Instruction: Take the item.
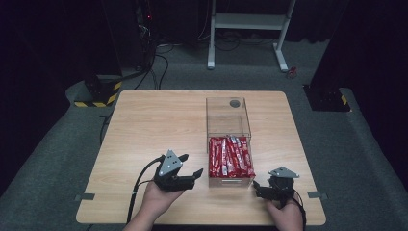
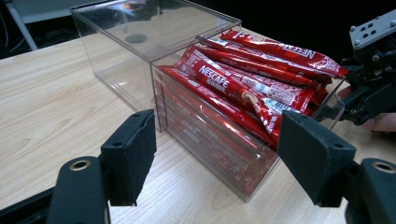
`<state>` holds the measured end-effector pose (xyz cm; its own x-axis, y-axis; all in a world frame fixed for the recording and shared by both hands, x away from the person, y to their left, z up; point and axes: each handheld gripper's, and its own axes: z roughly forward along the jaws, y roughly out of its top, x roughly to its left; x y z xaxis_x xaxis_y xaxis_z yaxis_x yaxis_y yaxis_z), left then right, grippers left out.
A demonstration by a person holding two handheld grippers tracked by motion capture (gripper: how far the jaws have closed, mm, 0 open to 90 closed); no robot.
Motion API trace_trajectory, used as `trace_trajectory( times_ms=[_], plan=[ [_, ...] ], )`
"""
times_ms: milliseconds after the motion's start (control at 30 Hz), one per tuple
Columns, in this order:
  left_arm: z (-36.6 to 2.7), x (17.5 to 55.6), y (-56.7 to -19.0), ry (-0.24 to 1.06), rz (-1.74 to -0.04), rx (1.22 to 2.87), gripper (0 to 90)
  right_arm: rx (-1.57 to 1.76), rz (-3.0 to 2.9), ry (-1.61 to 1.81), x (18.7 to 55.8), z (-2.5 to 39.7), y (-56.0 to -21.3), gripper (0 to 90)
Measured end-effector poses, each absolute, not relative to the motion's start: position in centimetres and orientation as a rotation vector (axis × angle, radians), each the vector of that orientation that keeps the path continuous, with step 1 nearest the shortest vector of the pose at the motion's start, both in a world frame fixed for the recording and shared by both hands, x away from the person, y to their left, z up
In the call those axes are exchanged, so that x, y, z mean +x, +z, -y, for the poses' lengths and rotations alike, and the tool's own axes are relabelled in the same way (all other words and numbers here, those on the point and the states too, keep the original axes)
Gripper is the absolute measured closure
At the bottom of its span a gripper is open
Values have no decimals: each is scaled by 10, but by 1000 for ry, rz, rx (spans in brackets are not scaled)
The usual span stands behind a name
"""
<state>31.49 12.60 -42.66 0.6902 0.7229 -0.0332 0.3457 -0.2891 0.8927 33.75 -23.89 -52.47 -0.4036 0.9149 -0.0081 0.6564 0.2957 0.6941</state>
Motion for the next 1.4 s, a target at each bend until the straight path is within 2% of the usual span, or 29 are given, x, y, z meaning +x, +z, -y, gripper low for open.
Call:
trace_trajectory(
  times_ms=[600, 1400],
  plan=[
    [-105, 321, -425, 445, -789, 1928, 303, 1406, -2165, 867, 337, 239, -525, 80],
    [-74, 337, -428, 390, -759, 1948, 384, 1400, -2170, 868, 337, 239, -525, 80]
  ],
)
